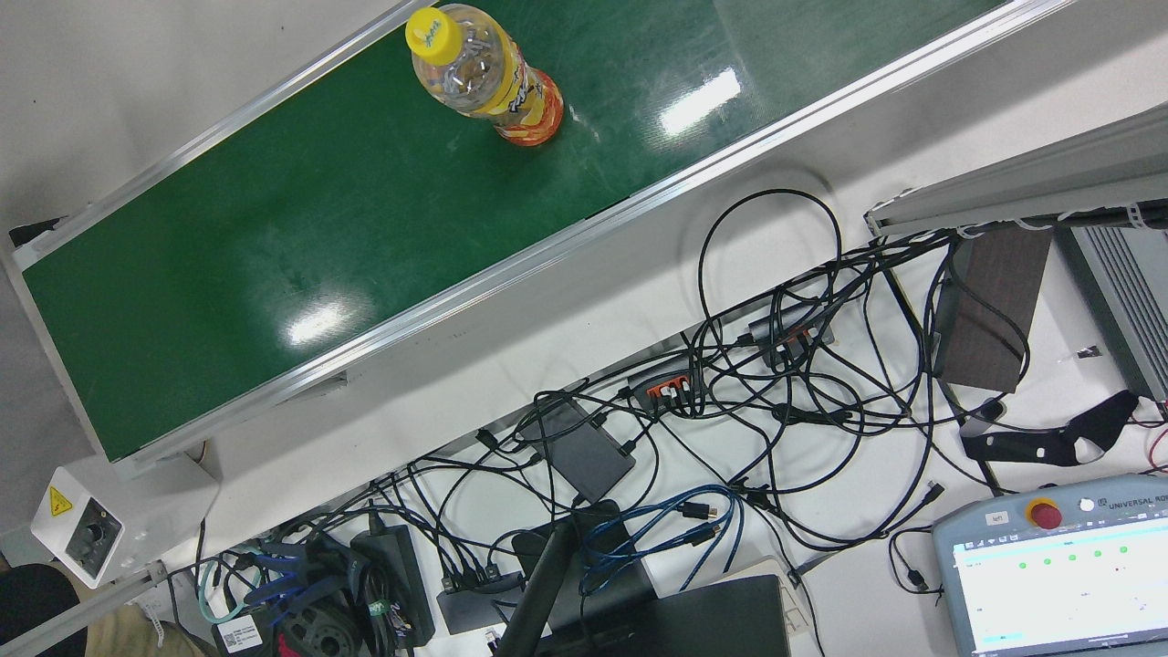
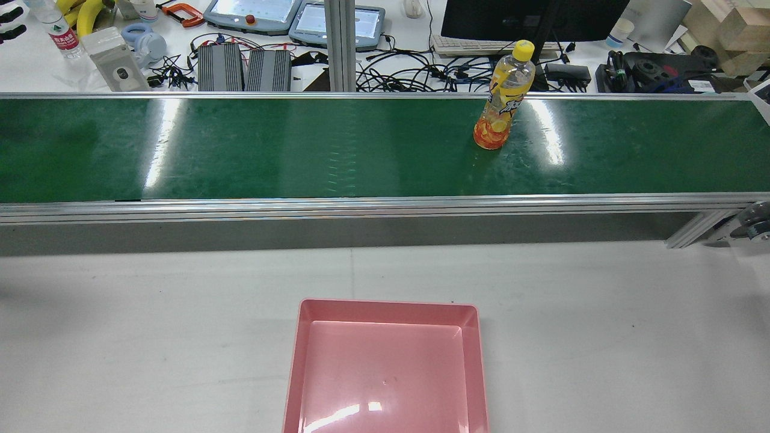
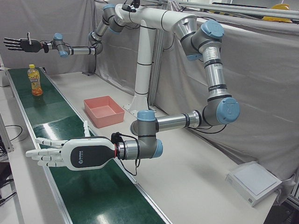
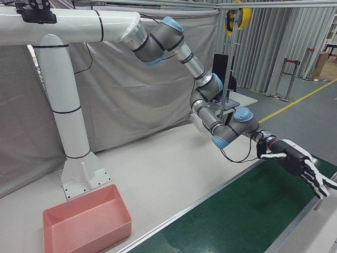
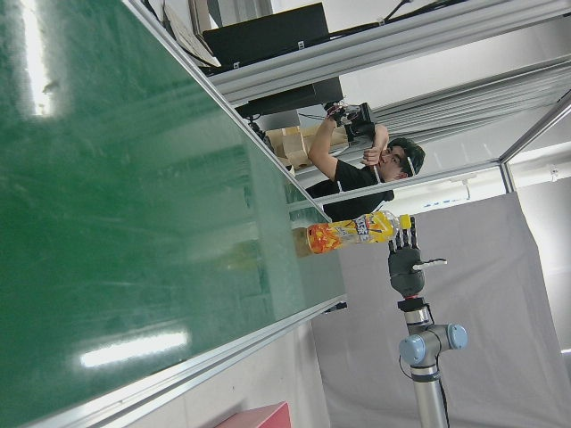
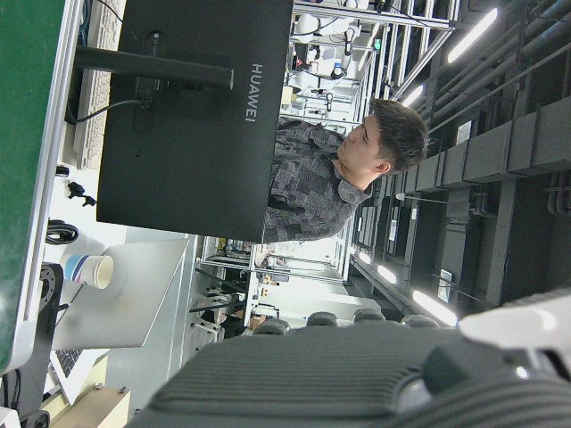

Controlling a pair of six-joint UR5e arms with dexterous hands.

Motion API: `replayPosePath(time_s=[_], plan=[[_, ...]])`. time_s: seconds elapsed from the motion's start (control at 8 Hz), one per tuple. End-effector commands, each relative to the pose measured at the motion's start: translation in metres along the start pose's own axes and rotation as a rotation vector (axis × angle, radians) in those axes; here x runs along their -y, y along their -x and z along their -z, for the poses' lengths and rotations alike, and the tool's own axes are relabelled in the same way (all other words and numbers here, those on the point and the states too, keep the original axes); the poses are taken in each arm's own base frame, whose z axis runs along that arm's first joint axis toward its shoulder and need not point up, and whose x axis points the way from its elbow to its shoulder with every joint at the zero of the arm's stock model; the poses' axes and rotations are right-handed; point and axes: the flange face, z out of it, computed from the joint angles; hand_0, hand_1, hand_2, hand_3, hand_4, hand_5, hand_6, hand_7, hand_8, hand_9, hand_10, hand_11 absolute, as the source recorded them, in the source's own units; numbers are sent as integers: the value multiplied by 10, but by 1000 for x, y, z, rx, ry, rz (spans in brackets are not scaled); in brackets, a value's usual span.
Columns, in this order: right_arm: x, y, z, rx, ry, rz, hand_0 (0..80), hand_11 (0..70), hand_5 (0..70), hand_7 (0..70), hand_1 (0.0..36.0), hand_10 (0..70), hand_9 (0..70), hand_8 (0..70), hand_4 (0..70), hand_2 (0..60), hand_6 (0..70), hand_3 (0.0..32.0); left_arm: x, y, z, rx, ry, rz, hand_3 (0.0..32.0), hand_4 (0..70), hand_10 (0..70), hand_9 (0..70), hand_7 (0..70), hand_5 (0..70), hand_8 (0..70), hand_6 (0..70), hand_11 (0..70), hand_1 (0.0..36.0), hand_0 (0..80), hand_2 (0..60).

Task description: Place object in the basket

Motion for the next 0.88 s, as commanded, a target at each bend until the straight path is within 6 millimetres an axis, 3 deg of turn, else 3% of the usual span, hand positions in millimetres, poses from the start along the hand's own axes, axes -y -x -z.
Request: replayPosePath(time_s=[0.0,0.75], plan=[[1,0,0,0,-1,-1,0,0,0,0,0,0,0,0,0,0,0,0,-2,0,-1,2,3,0,0,184,75,112,0,135,67,0,121,100,499,0],[0,0,0,0,0,0,0,0,0,0,0,0,0,0,0,0,0,0,-1,8,1,17,-10,2,0,167,65,69,0,125,43,0,109,113,518,0]])
